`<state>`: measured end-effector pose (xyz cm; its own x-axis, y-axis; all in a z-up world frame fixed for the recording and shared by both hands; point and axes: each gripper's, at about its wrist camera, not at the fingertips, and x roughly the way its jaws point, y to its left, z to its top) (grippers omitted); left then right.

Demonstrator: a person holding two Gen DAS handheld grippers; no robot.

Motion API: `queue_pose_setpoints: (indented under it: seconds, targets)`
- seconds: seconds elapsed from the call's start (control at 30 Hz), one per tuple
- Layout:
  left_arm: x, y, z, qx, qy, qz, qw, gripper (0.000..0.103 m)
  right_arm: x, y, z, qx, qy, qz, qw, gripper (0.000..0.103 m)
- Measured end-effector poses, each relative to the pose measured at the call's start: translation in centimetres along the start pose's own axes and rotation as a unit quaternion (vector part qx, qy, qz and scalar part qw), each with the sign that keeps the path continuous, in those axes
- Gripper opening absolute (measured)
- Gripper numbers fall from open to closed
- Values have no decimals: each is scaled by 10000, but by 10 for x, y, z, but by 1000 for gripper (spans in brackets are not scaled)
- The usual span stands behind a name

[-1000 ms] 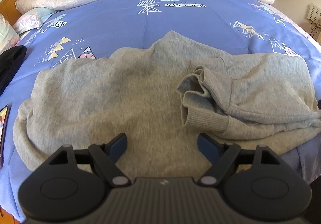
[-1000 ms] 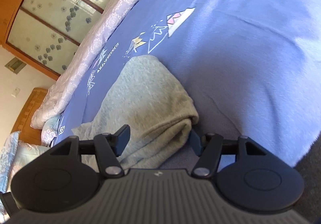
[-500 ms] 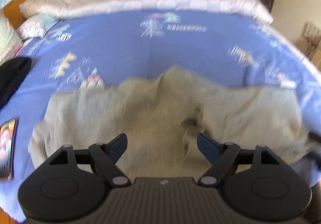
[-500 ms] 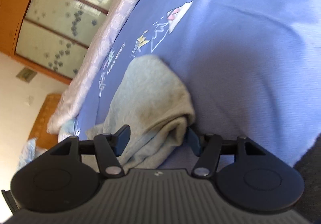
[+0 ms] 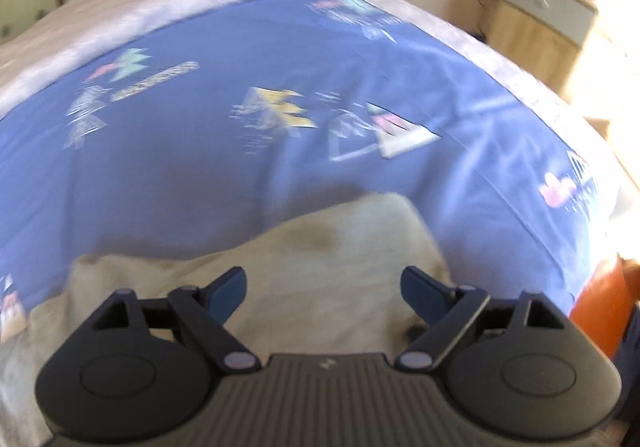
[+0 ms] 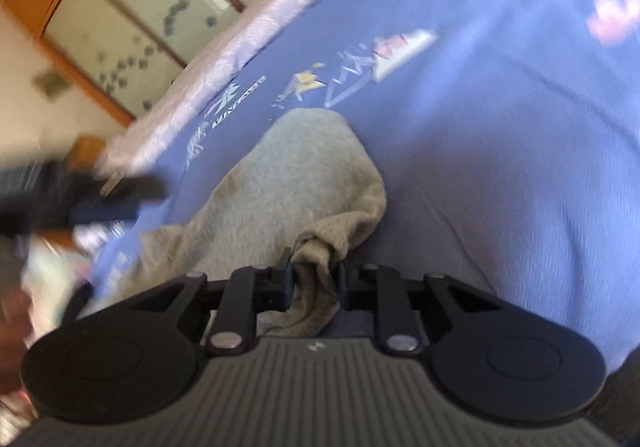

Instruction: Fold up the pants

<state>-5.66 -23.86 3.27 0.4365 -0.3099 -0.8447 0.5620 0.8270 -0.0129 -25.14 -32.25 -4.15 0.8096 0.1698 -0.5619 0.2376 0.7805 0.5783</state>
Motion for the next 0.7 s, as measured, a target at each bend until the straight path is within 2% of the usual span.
queue_pose_setpoints:
  seconds: [0.13, 0.27, 0.33, 0.37, 0.4, 0.43, 0.47, 0.53, 0.6, 0.63, 0.7]
  targets:
    - [16, -36, 9, 519, 125, -13, 9986, 95, -5, 20, -12, -880, -307, -335, 9951, 20]
    - [33, -57, 8, 866, 319, 99, 9957, 94, -18, 36, -19, -1487, -739, -296, 9857, 18]
    - [38, -58, 7, 856, 458, 49, 9953, 73, -25, 44, -23, -1717, -905, -202, 9808, 18]
    - [42, -56, 7, 814, 569, -32, 9951, 41, -28, 48, -25, -1851, -970, -144, 9778, 18]
    - [44, -54, 6, 747, 652, -122, 9950, 25, -30, 53, -28, -1999, -1016, -77, 9745, 18]
    - [43, -49, 4, 677, 638, -131, 9956, 21, -32, 56, -30, -2133, -1035, -37, 9715, 18]
    - [41, -43, 1, 634, 565, -112, 9963, 18, -32, 58, -31, -2177, -1037, -52, 9705, 22]
    - [33, -29, -2, 426, 468, -154, 9979, 18, -33, 51, -29, -1948, -991, 27, 9758, 29]
    - [23, -12, -5, 142, 381, -274, 9988, 18, -27, 45, -25, -1713, -819, -14, 9818, 73]
    - [18, -5, -5, 16, 342, -331, 9989, 18, -23, 42, -25, -1616, -722, -43, 9842, 79]
    - [11, 9, -8, -204, 283, -464, 9983, 18, -17, 38, -26, -1442, -495, -32, 9883, 79]
